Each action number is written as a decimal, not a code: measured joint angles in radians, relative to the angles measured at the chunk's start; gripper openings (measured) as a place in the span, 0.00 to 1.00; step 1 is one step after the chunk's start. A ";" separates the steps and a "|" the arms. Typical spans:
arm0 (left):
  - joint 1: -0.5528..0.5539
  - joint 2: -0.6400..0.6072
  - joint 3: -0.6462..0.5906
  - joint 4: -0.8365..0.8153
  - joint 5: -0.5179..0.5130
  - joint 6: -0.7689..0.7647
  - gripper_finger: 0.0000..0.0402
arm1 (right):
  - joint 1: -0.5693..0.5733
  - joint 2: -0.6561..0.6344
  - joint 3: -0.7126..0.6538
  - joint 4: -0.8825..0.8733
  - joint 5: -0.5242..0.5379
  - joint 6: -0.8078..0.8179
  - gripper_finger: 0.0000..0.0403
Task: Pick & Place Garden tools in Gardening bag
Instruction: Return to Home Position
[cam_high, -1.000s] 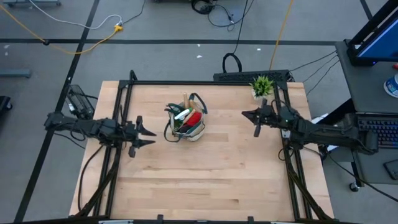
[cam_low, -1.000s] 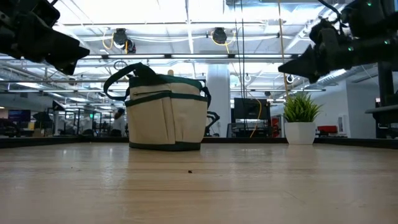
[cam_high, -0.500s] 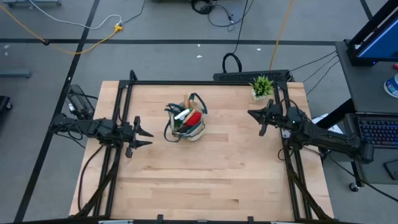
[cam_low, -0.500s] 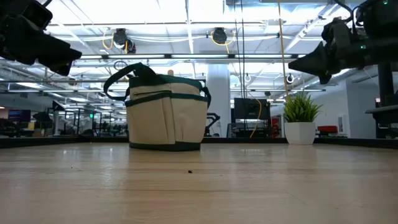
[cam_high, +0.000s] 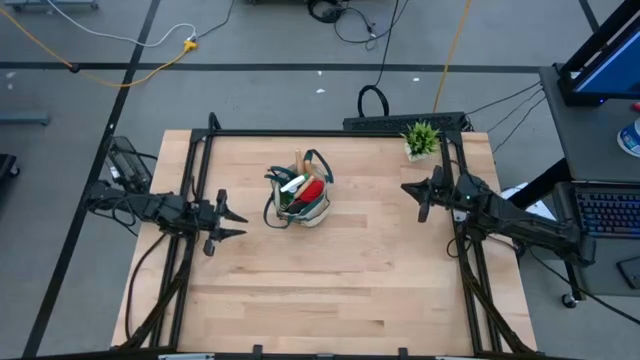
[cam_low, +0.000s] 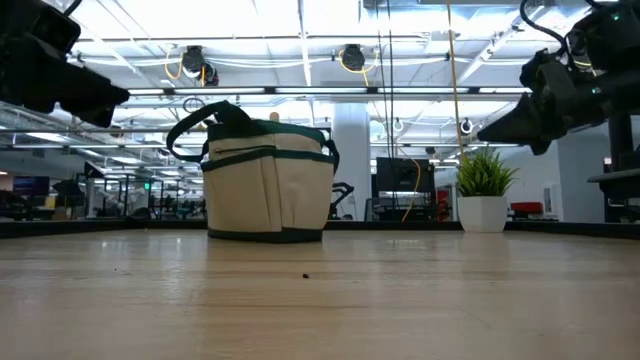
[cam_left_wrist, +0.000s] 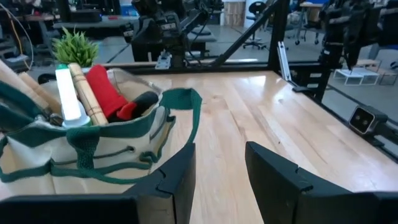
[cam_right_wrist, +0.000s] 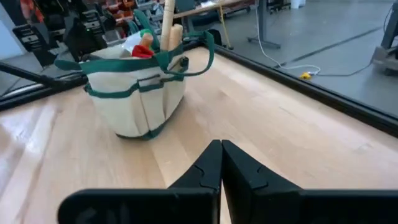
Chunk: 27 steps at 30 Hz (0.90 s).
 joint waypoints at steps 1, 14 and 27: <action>0.000 -0.001 0.000 -0.001 0.000 0.003 0.36 | 0.000 0.000 -0.005 0.008 0.000 -0.003 0.00; 0.000 -0.004 0.000 -0.002 0.001 -0.048 0.36 | 0.001 -0.006 -0.112 0.137 0.018 -0.040 0.00; 0.000 -0.004 0.000 0.004 0.003 -0.047 0.36 | 0.001 -0.006 -0.115 0.131 0.047 -0.048 0.00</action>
